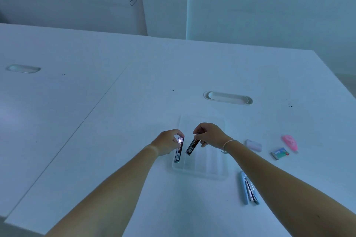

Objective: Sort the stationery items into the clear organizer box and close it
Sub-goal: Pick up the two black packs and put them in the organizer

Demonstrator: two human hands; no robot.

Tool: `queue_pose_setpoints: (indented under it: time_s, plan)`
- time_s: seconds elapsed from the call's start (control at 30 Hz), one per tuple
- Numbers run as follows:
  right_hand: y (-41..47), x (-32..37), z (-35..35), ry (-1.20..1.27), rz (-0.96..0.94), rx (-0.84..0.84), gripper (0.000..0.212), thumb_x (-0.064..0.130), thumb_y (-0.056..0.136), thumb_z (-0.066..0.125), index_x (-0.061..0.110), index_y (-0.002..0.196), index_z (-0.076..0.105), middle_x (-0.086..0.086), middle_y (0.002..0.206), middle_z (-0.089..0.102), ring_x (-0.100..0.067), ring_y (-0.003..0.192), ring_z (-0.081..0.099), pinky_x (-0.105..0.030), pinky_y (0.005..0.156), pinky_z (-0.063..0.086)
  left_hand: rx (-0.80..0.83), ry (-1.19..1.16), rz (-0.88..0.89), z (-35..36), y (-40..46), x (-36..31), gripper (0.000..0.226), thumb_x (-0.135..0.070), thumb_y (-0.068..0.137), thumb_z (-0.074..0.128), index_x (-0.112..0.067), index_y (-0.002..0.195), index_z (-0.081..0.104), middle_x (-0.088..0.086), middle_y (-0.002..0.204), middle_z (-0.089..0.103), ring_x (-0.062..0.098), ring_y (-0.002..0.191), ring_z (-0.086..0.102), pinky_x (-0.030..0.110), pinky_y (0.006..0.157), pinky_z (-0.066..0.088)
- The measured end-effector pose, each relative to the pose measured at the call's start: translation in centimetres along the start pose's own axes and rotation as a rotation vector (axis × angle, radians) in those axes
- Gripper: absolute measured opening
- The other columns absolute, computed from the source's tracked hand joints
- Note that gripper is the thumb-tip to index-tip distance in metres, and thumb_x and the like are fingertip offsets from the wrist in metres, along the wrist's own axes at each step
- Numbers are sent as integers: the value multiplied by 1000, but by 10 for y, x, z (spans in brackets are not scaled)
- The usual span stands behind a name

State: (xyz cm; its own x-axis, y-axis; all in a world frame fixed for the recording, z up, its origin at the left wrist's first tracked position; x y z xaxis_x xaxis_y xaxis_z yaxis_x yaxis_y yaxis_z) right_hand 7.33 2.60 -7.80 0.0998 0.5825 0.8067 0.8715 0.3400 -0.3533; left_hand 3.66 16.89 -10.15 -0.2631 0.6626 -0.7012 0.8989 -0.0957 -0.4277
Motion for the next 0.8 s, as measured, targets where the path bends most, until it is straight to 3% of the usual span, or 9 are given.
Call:
queue_pose_setpoints:
  time_s: [0.13,0.33,0.43,0.6,0.67,0.73,0.8]
  plan:
    - [0,-1,-2,3,4,-9,11,3,81,63,12,80,57,-3,71,56,-14,58,55,-25,62,55,-6,105,12,8,0,8,27,-13,91,52,-18,116,61,3,94,61,19,95,57,29,86,46]
    - [1,6,2,39,-9,-42,17,3,78,67,13,74,54,-2,69,58,-13,57,57,-18,58,54,-128,125,52,-7,-3,4,30,-12,95,44,-16,119,62,6,123,62,16,105,55,25,91,43]
    - [2,8,14,30,-17,-41,18,5,78,67,15,71,54,0,68,58,-12,55,57,-18,58,52,-164,125,56,-17,-4,2,30,-12,97,43,-15,119,63,6,128,61,20,116,56,24,94,42]
    - [4,5,42,7,-17,-29,11,6,80,64,12,77,57,1,72,58,-12,57,56,-21,60,51,-185,130,58,-29,-4,1,30,-13,96,43,-15,119,63,6,127,61,20,115,56,27,95,44]
    - [2,1,50,-46,-21,-22,5,8,82,64,9,87,63,-5,86,63,-15,68,58,-27,72,53,-192,136,64,-32,-4,-1,30,-12,96,43,-15,119,63,7,126,61,21,115,57,27,95,44]
    - [-1,1,47,-145,-49,-73,18,13,83,63,7,100,67,-9,108,65,-21,95,60,-28,89,47,-198,142,70,-33,-3,-4,31,-12,97,43,-14,120,62,7,127,61,22,116,57,27,96,44]
    - [-5,4,33,-183,-75,-142,22,16,85,62,7,105,67,-9,116,62,-22,109,56,-26,95,40,-197,151,80,-33,-2,-9,30,-12,97,43,-14,121,62,7,127,62,22,117,56,25,95,43]
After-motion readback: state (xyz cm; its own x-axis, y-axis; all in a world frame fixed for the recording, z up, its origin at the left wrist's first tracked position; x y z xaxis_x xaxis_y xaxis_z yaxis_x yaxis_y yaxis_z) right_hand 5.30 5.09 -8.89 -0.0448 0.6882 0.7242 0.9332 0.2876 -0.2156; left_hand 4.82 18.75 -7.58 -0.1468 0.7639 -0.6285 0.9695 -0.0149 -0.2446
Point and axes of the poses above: each hand's wrist, its own y-axis towards the middle knuckle, its own z-axis out of the palm, x = y × z, the point moved 9 cm from there along y, towards the middle knuckle
